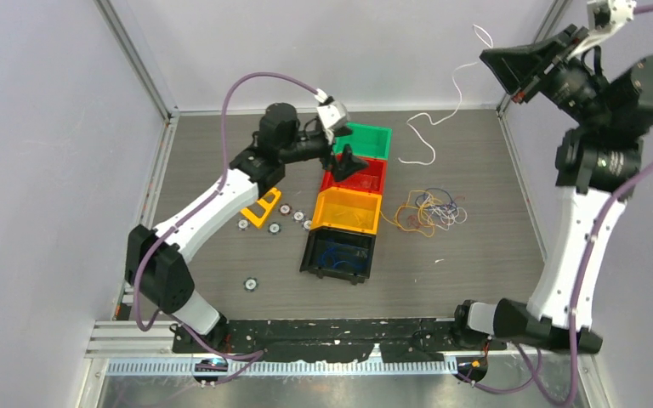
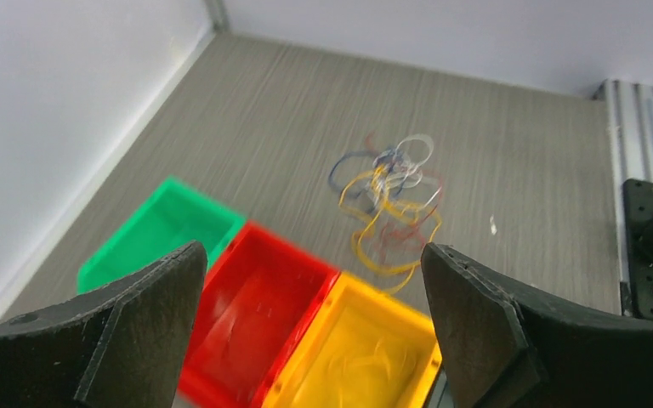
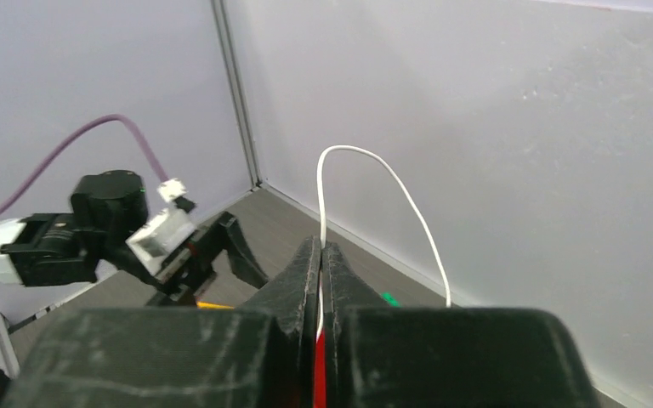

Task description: Untangle the cables

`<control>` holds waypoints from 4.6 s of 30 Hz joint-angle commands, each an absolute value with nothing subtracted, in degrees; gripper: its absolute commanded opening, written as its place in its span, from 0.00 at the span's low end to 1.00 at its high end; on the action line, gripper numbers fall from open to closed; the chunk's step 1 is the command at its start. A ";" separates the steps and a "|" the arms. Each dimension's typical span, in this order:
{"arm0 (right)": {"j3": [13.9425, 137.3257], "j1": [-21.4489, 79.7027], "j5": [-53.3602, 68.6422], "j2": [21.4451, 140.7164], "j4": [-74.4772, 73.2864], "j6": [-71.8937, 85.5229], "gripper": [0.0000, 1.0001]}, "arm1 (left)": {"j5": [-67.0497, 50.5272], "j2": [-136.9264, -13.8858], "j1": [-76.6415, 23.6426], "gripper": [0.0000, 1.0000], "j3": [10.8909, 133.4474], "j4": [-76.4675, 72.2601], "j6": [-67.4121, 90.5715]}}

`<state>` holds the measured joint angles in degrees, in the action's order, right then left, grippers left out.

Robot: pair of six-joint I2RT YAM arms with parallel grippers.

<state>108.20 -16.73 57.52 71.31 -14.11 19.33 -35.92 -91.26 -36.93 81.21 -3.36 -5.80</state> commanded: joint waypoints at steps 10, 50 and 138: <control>105.78 -2.81 38.13 92.69 -9.12 2.65 0.05 | -36.79 -81.12 -21.71 0.99 76.42 6.09 -5.75; 114.48 10.00 33.96 110.48 -11.08 -12.07 0.05 | -39.08 -88.06 -10.92 0.99 81.29 -1.33 5.19; 88.60 -0.80 32.52 97.22 -45.44 -38.23 0.05 | -44.71 -90.55 -19.62 0.99 87.53 8.90 -5.70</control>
<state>85.62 4.62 21.50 110.02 -45.84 -43.05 -44.56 -89.27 -19.51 84.12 10.04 -7.18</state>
